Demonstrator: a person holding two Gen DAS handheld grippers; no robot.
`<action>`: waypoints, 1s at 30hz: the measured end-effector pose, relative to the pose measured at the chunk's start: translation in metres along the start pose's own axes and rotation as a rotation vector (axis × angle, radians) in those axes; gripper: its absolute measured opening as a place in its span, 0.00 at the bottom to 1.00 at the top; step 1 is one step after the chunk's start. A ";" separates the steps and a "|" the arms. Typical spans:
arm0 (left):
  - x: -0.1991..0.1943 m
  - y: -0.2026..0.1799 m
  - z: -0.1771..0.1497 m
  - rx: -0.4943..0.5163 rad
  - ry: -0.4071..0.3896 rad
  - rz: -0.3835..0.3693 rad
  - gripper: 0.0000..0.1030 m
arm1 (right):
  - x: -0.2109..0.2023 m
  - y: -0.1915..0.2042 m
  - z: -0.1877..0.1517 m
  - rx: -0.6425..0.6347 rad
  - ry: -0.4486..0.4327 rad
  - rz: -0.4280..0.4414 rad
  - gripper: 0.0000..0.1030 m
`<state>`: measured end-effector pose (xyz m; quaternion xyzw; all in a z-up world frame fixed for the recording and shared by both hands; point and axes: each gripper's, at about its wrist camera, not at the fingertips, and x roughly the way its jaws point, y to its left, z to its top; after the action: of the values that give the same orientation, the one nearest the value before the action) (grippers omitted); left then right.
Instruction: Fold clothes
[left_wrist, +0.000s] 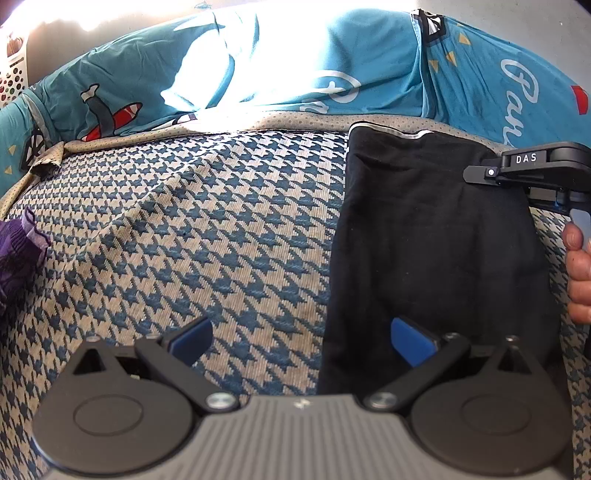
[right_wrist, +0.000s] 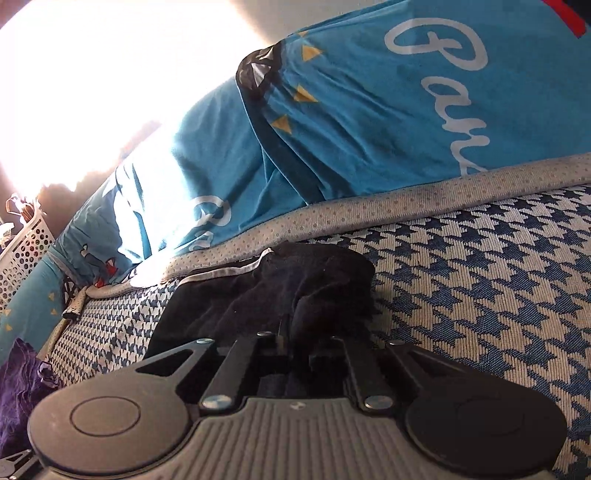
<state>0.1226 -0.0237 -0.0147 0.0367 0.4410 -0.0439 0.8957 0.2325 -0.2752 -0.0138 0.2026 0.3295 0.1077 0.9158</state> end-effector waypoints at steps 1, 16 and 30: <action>0.000 0.000 0.000 0.002 -0.002 0.003 1.00 | -0.002 0.000 0.001 -0.002 -0.007 -0.006 0.07; -0.007 -0.018 -0.001 0.048 -0.023 -0.004 1.00 | -0.042 -0.018 0.013 0.017 -0.113 -0.131 0.06; -0.016 -0.034 -0.004 0.089 -0.035 -0.030 1.00 | -0.111 -0.102 0.019 0.164 -0.203 -0.372 0.06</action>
<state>0.1059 -0.0560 -0.0057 0.0690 0.4236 -0.0776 0.8999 0.1667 -0.4094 0.0164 0.2219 0.2749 -0.1111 0.9289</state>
